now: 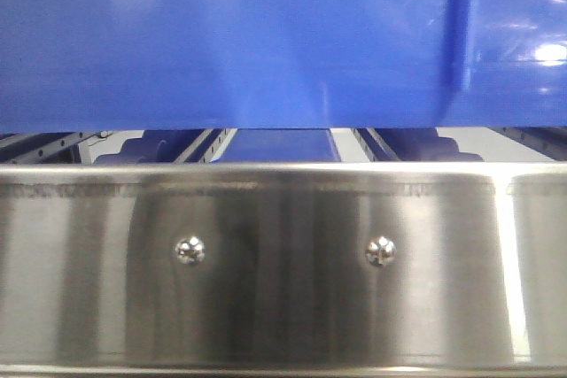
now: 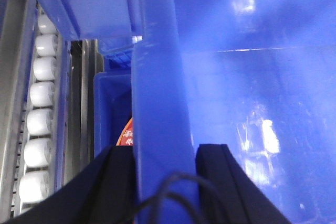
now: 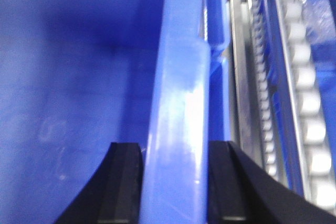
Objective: Move blue bin to conveyor side
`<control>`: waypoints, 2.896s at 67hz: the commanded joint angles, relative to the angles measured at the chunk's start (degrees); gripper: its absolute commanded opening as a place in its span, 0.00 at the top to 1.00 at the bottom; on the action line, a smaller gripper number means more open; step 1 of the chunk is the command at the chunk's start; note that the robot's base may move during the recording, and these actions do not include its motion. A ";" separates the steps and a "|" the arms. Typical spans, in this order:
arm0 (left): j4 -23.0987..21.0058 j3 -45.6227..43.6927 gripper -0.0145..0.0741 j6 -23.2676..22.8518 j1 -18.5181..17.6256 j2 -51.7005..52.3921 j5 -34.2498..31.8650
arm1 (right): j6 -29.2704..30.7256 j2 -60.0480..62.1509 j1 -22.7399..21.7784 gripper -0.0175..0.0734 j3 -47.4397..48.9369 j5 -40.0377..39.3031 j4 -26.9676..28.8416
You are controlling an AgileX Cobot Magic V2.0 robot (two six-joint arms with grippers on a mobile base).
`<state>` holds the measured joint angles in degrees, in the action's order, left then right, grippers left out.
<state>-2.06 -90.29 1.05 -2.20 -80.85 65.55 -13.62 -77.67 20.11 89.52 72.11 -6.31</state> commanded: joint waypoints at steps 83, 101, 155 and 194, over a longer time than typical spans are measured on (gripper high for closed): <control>-1.80 16.65 0.85 0.36 -0.37 31.08 -19.02 | 4.10 25.66 0.09 0.88 -9.37 -20.22 -0.96; -1.80 16.62 0.85 0.36 -0.37 31.08 -19.02 | 4.10 25.66 0.09 0.88 -9.37 -21.42 -0.96; -1.80 16.62 0.85 0.36 -0.37 31.08 -19.02 | 4.10 25.66 0.09 0.88 -9.37 -21.55 -0.96; -1.80 16.62 0.85 0.36 -0.37 31.08 -19.02 | 4.10 25.66 0.09 0.88 -9.37 -21.55 -0.96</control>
<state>-4.80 -72.81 0.00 -2.41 -51.01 52.58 -11.22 -53.32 20.33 79.30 57.26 -3.29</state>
